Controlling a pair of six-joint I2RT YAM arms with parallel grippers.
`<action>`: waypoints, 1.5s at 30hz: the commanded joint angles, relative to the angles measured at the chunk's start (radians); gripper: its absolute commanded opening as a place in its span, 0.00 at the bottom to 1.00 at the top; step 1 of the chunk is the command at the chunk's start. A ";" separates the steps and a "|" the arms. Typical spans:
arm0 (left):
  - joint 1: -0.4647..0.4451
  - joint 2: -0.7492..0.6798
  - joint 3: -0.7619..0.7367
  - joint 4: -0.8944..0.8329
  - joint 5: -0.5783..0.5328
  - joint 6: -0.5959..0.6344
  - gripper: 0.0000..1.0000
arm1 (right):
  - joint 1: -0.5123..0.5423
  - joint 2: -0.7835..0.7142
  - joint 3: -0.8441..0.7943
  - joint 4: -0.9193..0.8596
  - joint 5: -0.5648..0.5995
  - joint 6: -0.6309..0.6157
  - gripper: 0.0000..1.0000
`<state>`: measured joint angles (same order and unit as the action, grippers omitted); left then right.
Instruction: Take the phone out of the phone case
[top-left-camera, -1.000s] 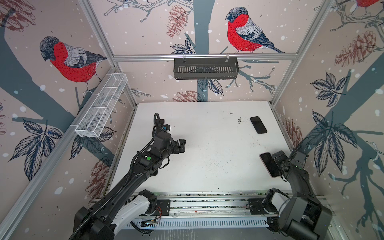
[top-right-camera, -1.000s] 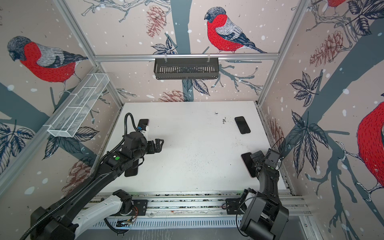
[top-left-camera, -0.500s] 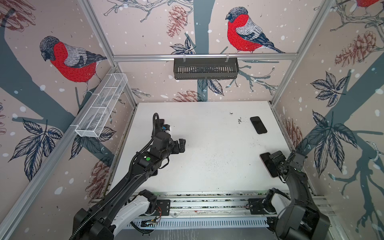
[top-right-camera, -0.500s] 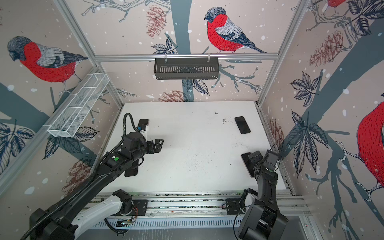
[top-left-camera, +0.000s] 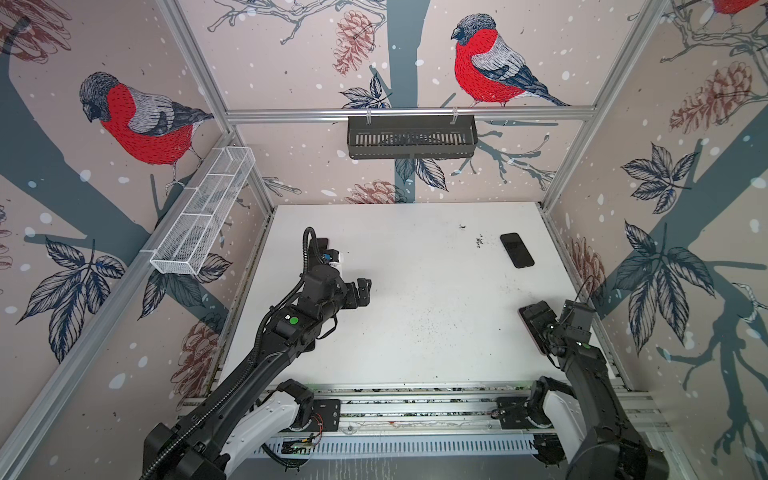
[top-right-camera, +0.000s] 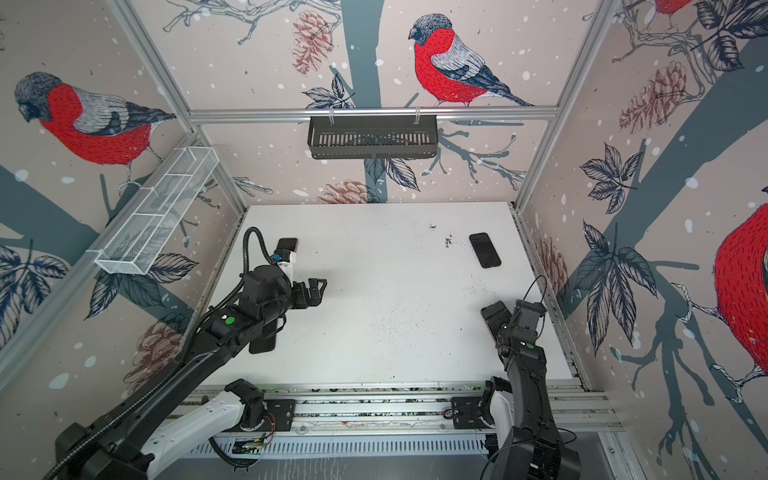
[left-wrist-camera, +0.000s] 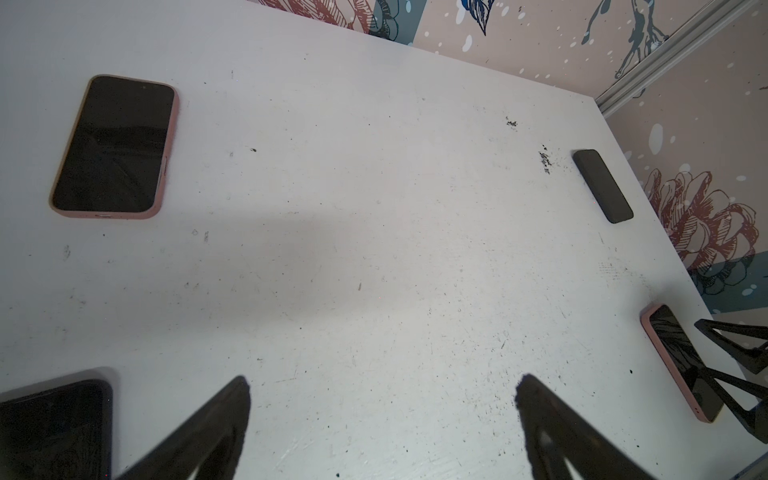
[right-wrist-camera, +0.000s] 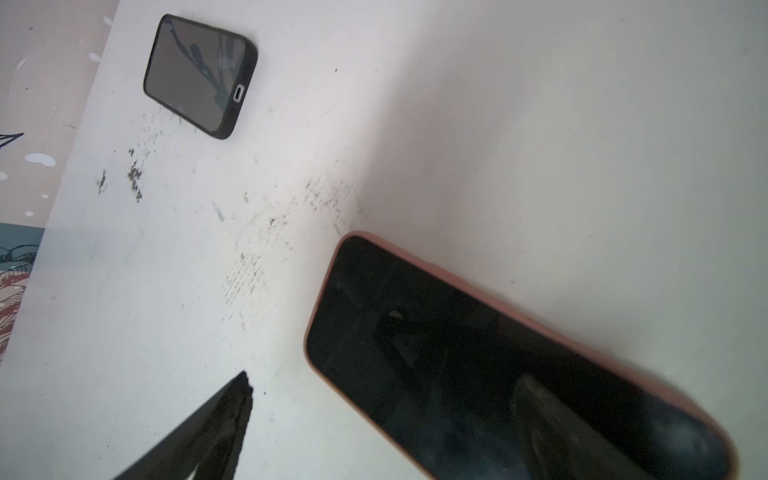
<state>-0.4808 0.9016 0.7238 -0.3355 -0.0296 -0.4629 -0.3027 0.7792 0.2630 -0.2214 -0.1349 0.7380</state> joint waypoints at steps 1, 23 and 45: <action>0.001 -0.005 -0.003 0.007 -0.006 0.006 0.99 | 0.049 -0.018 -0.013 -0.033 0.054 0.052 1.00; 0.000 -0.013 -0.007 0.010 0.005 0.005 0.99 | -0.180 0.181 0.109 0.040 0.108 -0.055 1.00; 0.000 -0.020 -0.008 0.012 0.004 0.006 0.99 | -0.161 0.114 0.006 0.025 -0.096 -0.042 1.00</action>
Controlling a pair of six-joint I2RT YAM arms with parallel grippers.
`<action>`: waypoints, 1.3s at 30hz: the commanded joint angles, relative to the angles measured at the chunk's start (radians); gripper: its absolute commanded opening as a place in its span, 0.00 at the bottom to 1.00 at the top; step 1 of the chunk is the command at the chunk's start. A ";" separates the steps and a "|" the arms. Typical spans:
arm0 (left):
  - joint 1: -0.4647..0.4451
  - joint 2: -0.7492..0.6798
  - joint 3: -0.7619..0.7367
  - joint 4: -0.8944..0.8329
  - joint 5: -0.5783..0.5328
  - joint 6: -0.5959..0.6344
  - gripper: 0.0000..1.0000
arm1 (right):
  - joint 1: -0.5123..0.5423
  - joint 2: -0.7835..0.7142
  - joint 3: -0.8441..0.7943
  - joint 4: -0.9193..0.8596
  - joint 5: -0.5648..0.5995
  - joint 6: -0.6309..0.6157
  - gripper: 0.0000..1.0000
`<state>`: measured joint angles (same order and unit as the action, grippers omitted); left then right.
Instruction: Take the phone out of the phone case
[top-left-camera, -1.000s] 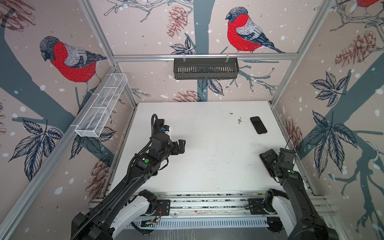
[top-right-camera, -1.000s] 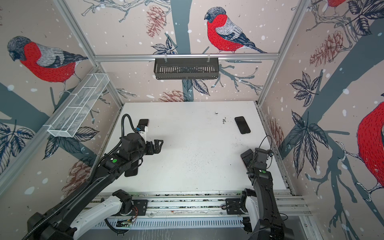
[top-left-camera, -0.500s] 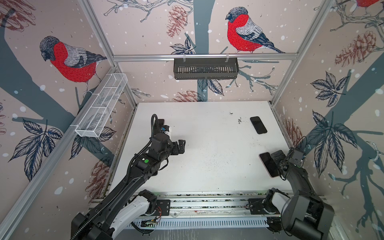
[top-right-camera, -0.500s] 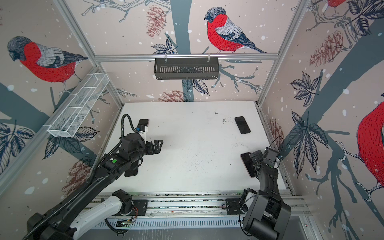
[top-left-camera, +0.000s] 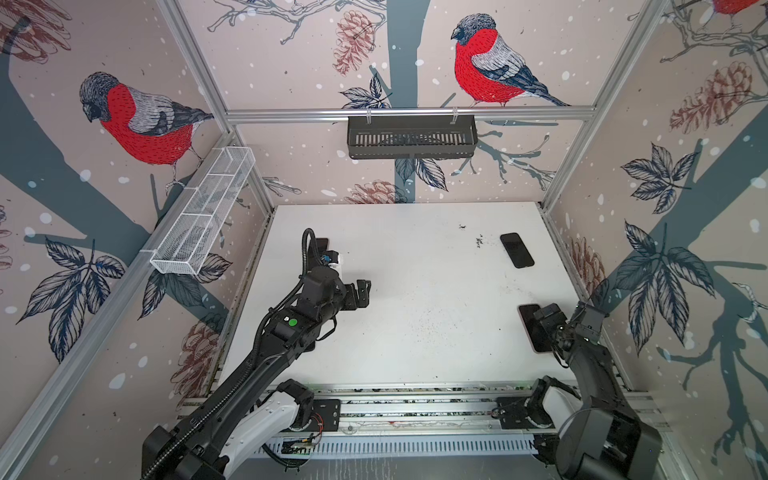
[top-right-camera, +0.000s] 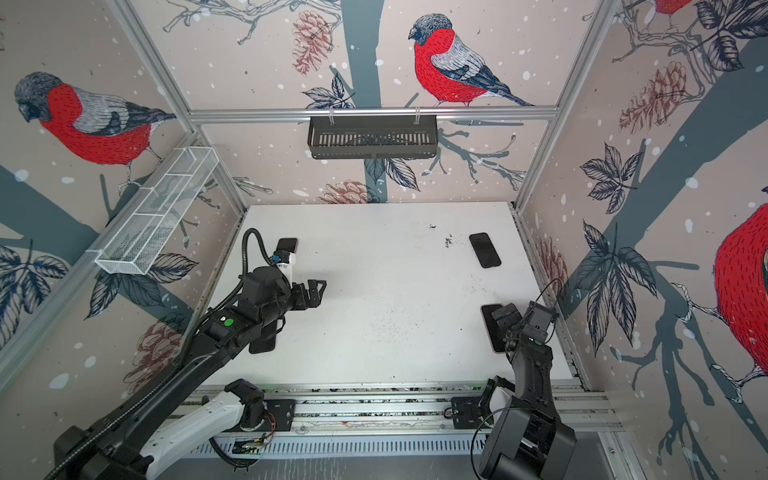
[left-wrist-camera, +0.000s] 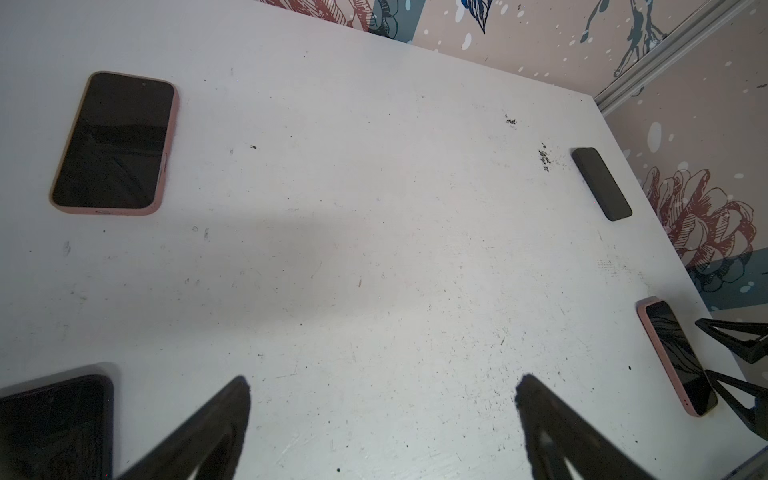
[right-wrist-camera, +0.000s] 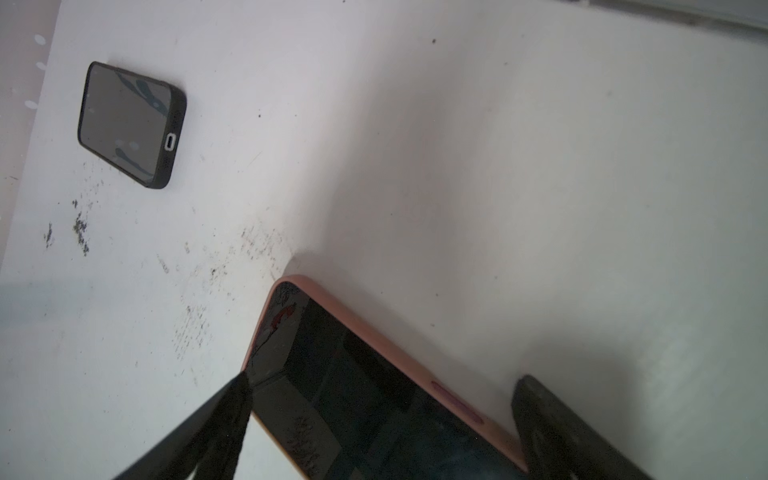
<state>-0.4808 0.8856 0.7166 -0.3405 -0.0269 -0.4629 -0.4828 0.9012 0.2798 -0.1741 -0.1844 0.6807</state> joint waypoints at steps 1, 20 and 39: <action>-0.001 -0.004 -0.001 0.018 0.002 0.005 0.99 | 0.036 -0.012 -0.011 -0.026 -0.038 0.018 1.00; 0.001 -0.023 -0.004 0.023 0.030 0.004 0.99 | 0.383 0.061 0.013 -0.049 0.174 0.074 1.00; 0.001 -0.023 -0.004 0.021 0.069 -0.001 0.99 | 0.664 0.287 0.116 -0.143 0.406 0.147 0.99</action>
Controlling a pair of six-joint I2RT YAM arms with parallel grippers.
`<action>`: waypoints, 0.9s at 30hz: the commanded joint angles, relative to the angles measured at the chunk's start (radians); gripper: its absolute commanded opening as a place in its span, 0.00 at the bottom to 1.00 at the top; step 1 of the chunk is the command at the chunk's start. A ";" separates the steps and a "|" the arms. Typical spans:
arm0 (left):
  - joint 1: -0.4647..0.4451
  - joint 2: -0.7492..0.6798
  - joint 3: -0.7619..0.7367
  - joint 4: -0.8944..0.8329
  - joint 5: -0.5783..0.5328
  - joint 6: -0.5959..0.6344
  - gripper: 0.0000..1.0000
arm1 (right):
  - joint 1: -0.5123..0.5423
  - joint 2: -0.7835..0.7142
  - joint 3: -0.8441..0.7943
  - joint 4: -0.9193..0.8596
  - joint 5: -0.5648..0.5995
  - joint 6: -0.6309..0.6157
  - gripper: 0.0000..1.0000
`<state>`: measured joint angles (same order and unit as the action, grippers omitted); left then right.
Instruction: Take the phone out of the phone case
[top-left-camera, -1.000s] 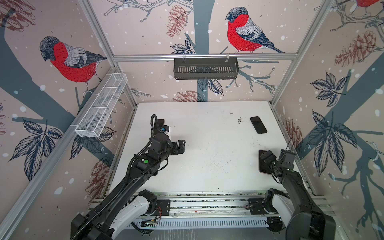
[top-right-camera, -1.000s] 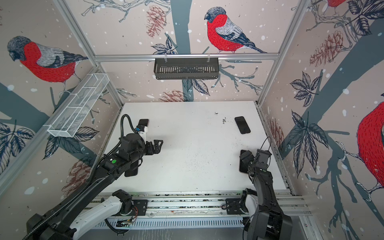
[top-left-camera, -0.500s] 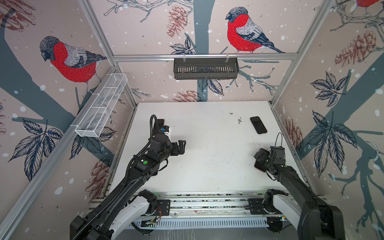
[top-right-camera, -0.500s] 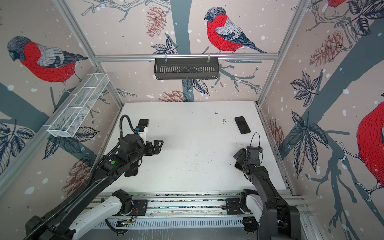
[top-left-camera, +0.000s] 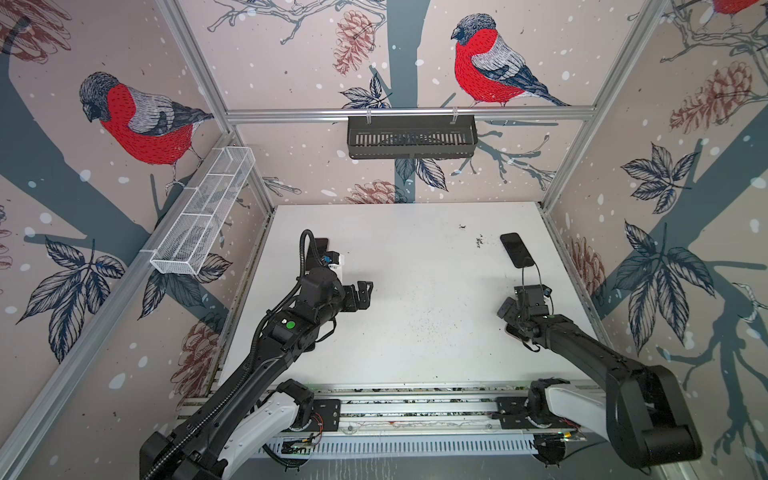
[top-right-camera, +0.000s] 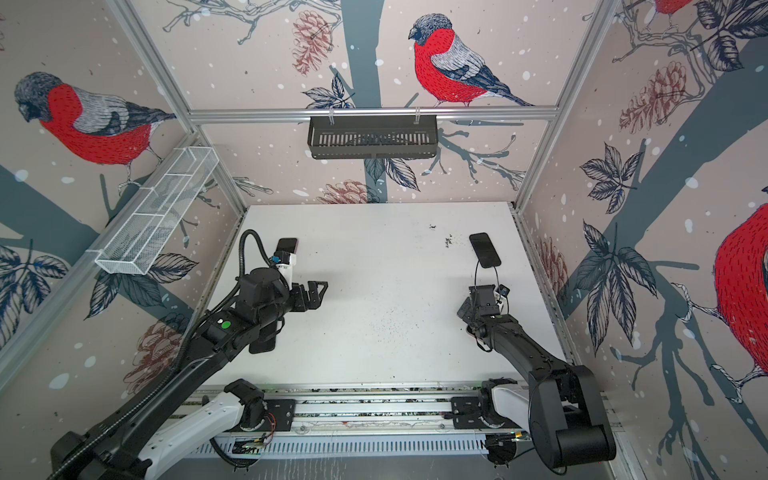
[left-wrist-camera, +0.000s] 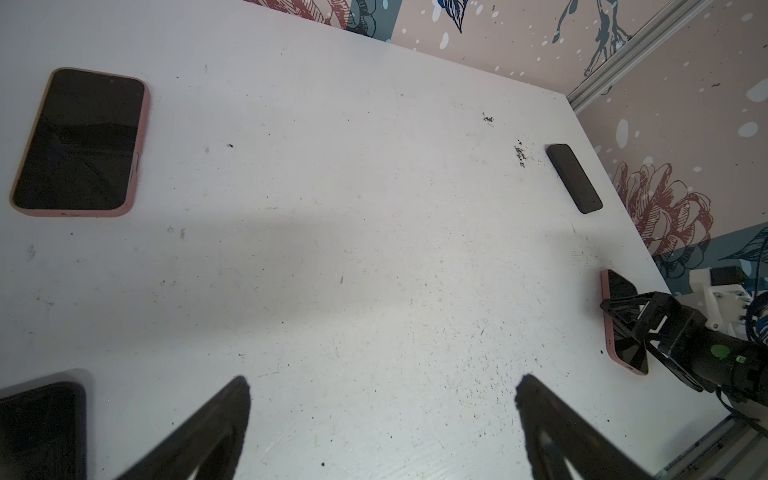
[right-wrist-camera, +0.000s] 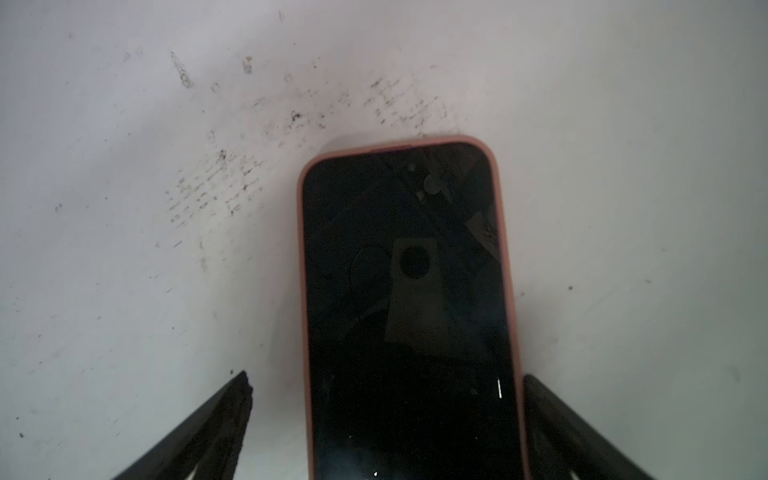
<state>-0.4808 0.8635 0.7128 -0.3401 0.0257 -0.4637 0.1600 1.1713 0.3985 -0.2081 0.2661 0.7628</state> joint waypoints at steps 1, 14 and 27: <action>0.001 0.000 0.000 0.021 0.019 -0.001 0.99 | 0.029 0.019 -0.003 -0.111 -0.041 0.068 0.98; 0.002 -0.001 -0.004 0.024 0.029 -0.001 0.99 | 0.052 0.025 -0.007 -0.106 -0.045 0.071 0.89; 0.001 0.003 -0.008 0.030 0.023 -0.007 0.99 | 0.064 0.021 -0.012 -0.091 -0.049 0.056 0.74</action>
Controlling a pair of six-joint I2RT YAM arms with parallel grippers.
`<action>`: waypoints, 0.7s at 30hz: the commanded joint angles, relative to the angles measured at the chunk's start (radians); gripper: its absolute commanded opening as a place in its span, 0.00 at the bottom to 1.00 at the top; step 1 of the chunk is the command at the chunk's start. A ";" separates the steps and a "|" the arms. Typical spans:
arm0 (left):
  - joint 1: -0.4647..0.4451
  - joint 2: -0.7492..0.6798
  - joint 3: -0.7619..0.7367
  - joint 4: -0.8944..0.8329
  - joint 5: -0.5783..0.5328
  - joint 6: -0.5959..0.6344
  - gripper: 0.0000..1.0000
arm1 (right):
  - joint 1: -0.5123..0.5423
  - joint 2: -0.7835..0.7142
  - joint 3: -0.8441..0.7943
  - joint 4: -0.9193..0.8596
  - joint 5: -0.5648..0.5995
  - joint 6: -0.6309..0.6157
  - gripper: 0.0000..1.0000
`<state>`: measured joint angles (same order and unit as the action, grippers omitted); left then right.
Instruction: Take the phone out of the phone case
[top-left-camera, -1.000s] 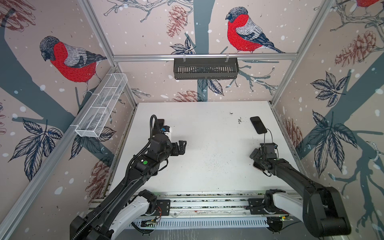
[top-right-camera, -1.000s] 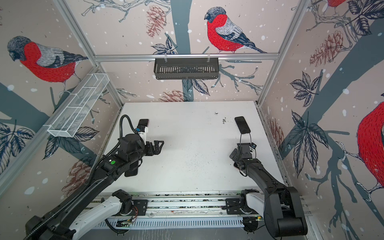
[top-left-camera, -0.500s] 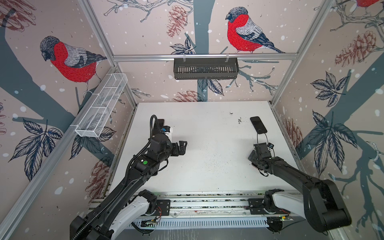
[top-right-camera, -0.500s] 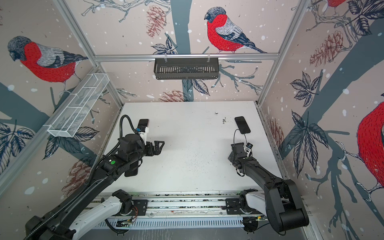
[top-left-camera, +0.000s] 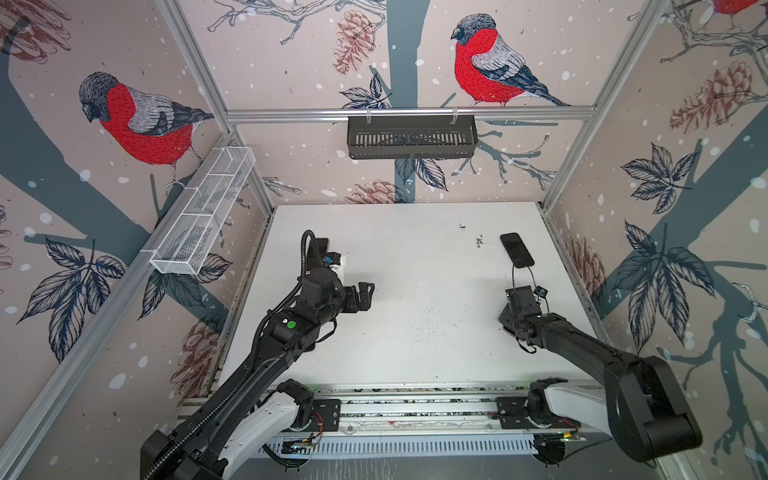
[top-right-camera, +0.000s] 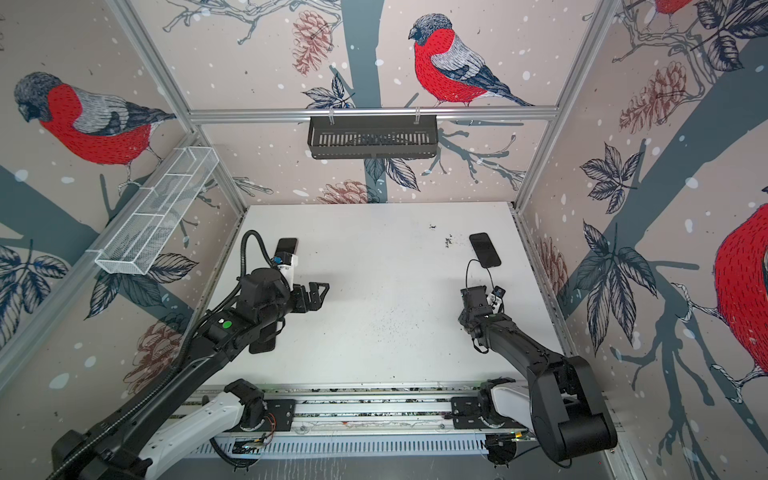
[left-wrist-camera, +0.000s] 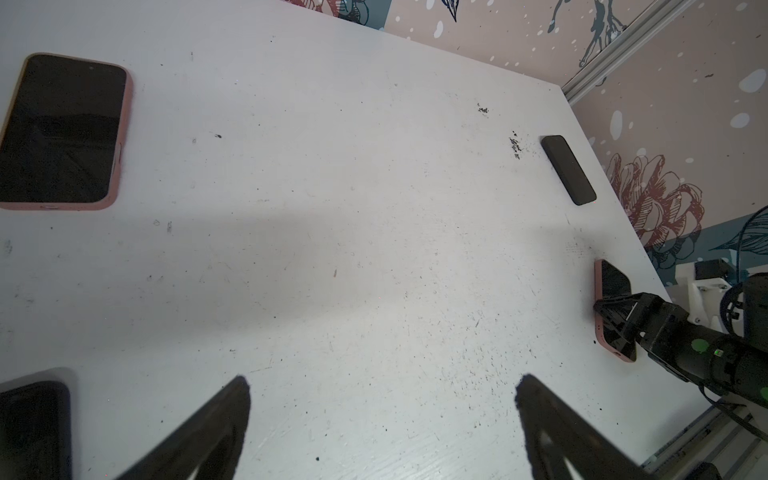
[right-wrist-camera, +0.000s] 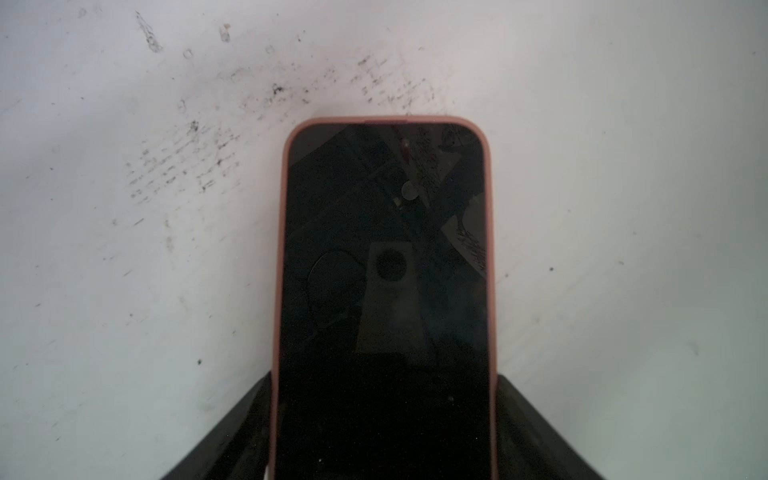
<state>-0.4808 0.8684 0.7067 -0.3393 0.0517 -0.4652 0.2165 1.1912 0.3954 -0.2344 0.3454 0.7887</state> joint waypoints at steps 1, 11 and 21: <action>0.002 -0.003 -0.001 0.030 -0.006 -0.005 0.99 | 0.013 -0.002 -0.009 -0.064 -0.128 0.029 0.72; -0.001 0.010 -0.023 0.070 0.012 -0.030 0.99 | 0.068 -0.063 -0.004 -0.061 -0.103 0.009 0.65; -0.051 0.020 -0.136 0.211 0.034 -0.119 0.99 | 0.125 -0.068 0.010 -0.023 -0.122 -0.035 0.56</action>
<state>-0.5106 0.8867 0.5911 -0.2234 0.0780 -0.5388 0.3317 1.1175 0.3965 -0.2821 0.2424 0.7753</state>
